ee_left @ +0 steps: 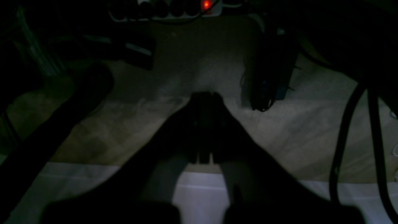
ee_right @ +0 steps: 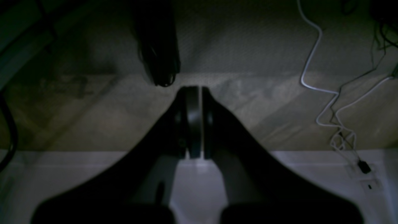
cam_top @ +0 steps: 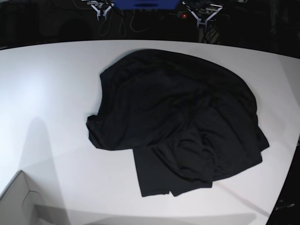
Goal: Layout the t-shirt on the table in an organized manner, then fold the t-shirt properly
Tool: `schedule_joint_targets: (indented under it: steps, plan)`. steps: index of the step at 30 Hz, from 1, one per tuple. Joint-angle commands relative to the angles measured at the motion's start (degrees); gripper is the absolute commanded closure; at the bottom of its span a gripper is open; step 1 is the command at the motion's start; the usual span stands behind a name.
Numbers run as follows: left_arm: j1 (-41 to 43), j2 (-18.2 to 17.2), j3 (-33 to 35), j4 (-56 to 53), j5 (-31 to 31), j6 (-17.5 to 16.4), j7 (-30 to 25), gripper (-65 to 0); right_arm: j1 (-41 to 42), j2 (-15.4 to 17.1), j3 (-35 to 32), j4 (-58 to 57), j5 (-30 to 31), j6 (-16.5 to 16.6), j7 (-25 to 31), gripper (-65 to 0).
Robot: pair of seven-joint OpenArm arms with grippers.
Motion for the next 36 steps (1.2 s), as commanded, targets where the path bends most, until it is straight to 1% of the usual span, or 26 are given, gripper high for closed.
schedule_joint_targets:
  steps: [1, 4, 6, 11, 14, 18, 27, 31, 34, 36]
  plan:
    - [0.0, 0.2, 0.0, -0.1, -0.2, 0.2, -0.1, 0.0, 0.0, 0.0, -0.1, 0.1, 0.2, 0.9, 0.0, 0.0]
    - [-0.2, 0.2, 0.0, 0.0, -0.3, -0.1, -0.1, 0.0, 0.0, 0.0, 0.1, 0.1, 0.2, 0.9, 0.0, 0.0]
    - [-0.2, -0.7, -0.2, 0.3, -0.5, -0.1, -0.8, 0.0, 0.0, 0.0, 0.2, 0.1, 0.2, 0.9, 0.0, 0.0]
    - [2.5, -0.8, -0.3, 5.2, -0.6, -0.1, -5.5, 0.0, 0.0, 0.0, 0.0, 0.1, 0.2, 0.9, 0.0, 0.0]
    - [5.2, -0.5, -0.3, 8.1, -0.6, -0.1, -7.0, 0.0, -0.9, 0.1, -0.1, 3.3, 0.2, 0.9, -0.5, 0.0]
    - [6.3, 0.3, -0.2, 9.6, -0.6, -0.1, -6.6, 0.0, -3.1, 0.6, 0.1, 7.7, 0.2, 0.9, -0.5, 0.0]
    - [6.3, -0.2, -0.1, 9.6, -0.6, -0.2, -6.5, 0.0, -4.1, 0.6, -0.2, 7.8, 0.2, 0.9, -0.5, 0.0]
    - [8.1, -0.2, -0.1, 9.9, -0.6, -0.2, -6.7, 0.0, -5.0, 1.3, -0.2, 7.9, 0.2, 0.9, 0.0, 0.0]
    - [9.3, -1.4, 0.1, 9.9, -0.6, -0.2, -6.9, 0.0, -6.5, 1.4, -0.2, 8.0, 0.2, 0.9, 0.0, 0.0]
    - [9.6, -1.8, -0.1, 10.0, -0.6, -0.2, -7.0, 0.0, -8.0, 2.1, -0.1, 10.5, 0.2, 0.9, 0.0, 0.0]
